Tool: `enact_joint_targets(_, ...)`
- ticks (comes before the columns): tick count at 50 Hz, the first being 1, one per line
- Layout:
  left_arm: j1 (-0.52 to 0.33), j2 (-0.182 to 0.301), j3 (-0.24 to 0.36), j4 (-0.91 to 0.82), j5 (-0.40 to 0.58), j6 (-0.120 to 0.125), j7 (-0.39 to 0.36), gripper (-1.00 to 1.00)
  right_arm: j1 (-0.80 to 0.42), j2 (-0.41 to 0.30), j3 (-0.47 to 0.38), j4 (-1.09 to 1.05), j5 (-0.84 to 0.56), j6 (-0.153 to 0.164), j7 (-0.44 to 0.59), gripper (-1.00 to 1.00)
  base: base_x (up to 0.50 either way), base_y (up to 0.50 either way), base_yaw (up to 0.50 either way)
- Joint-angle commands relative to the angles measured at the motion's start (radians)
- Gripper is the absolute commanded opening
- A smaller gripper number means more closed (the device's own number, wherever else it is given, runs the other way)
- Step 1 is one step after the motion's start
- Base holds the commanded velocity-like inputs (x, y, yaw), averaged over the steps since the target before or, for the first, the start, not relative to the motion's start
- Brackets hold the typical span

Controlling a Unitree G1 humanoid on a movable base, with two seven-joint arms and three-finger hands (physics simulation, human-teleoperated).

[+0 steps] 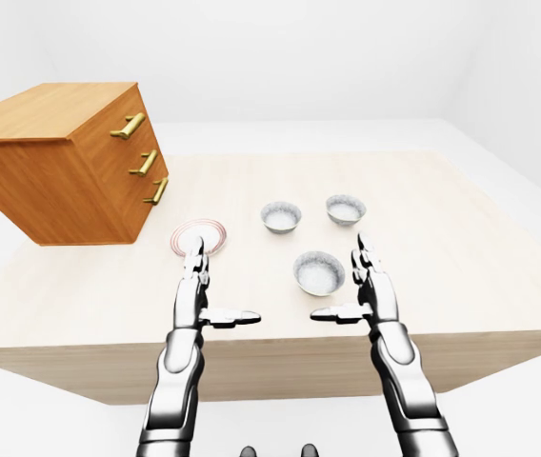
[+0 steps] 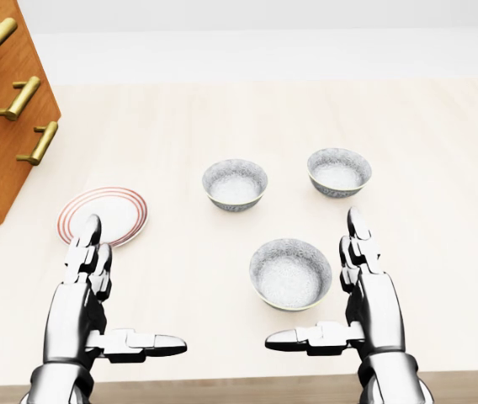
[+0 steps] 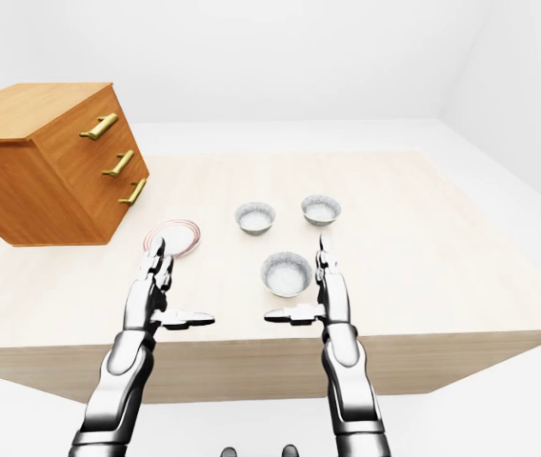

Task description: Stack the bowl at the front on the bowl in the middle.

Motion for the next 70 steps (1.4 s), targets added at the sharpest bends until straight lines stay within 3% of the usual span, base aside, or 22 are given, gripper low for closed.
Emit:
enact_joint_targets(1, -0.022, 0.015, 0.013, 0.054, 0.038, -0.032, -0.02, 1.0, -0.038, -0.021, -0.026, 0.012, -0.036, -0.002, -0.005, 1.0, 0.0, 0.0, 0.0)
enact_joint_targets(3, -0.017, 0.013, 0.013, 0.055, 0.039, -0.034, -0.023, 1.0, -0.04, -0.023, -0.031, 0.002, -0.041, 0.017, -0.005, 1.0, 0.0, 0.0, 0.0)
enact_joint_targets(5, -0.015, 0.013, 0.015, 0.032, 0.04, -0.015, -0.023, 1.0, -0.031, -0.026, -0.039, -0.044, -0.03, 0.048, 0.009, 1.0, 0.0, 0.0, 0.0)
enact_joint_targets(7, -0.018, 0.014, 0.016, 0.021, 0.045, 0.001, -0.023, 1.0, -0.034, -0.035, -0.042, -0.063, -0.043, 0.057, 0.017, 1.0, 0.0, 0.0, 0.0)
enact_joint_targets(9, -0.034, 0.019, 0.02, -0.006, 0.051, 0.043, -0.021, 1.0, -0.048, -0.041, -0.056, -0.108, -0.036, 0.094, 0.029, 1.0, 0.0, 0.0, 0.0)
enact_joint_targets(12, -0.057, 0.024, 0.024, -0.045, 0.061, 0.092, -0.022, 1.0, -0.062, -0.045, -0.067, -0.136, -0.022, 0.094, 0.049, 1.0, 0.0, 0.0, 0.0)
enact_joint_targets(17, -0.105, 0.029, 0.027, -0.11, 0.083, 0.092, -0.021, 1.0, -0.042, -0.046, -0.056, -0.168, -0.017, 0.094, 0.091, 1.0, 0.03, 0.0, 0.0)
enact_joint_targets(42, -0.096, 0.024, 0.025, -0.1, 0.078, 0.092, -0.021, 1.0, -0.022, -0.031, -0.028, -0.133, -0.063, 0.094, 0.113, 1.0, 0.36, -0.1, 0.0)
enact_joint_targets(45, -0.096, 0.024, 0.025, -0.1, 0.078, 0.092, -0.02, 1.0, -0.015, -0.035, -0.019, -0.122, -0.092, 0.053, 0.119, 1.0, 0.15, -0.03, 0.0)
enact_joint_targets(57, -0.089, 0.024, 0.026, -0.102, 0.076, 0.092, -0.018, 1.0, -0.022, -0.031, -0.021, -0.119, -0.094, 0.069, 0.123, 1.0, 0.0, 0.0, 0.0)
enact_joint_targets(66, -0.087, 0.024, 0.028, -0.099, 0.072, 0.092, -0.017, 1.0, -0.028, -0.038, -0.025, -0.091, -0.13, 0.04, 0.113, 1.0, 0.14, 0.0, 0.0)
enact_joint_targets(69, -0.085, 0.024, 0.027, -0.098, 0.073, 0.092, -0.017, 1.0, -0.04, -0.057, -0.019, -0.061, -0.225, -0.003, 0.082, 1.0, 0.0, 0.0, 0.0)
enact_joint_targets(70, -0.085, 0.024, 0.027, -0.098, 0.073, 0.092, -0.017, 1.0, -0.042, -0.058, -0.021, -0.061, -0.24, -0.003, 0.083, 1.0, 0.0, 0.0, 0.0)
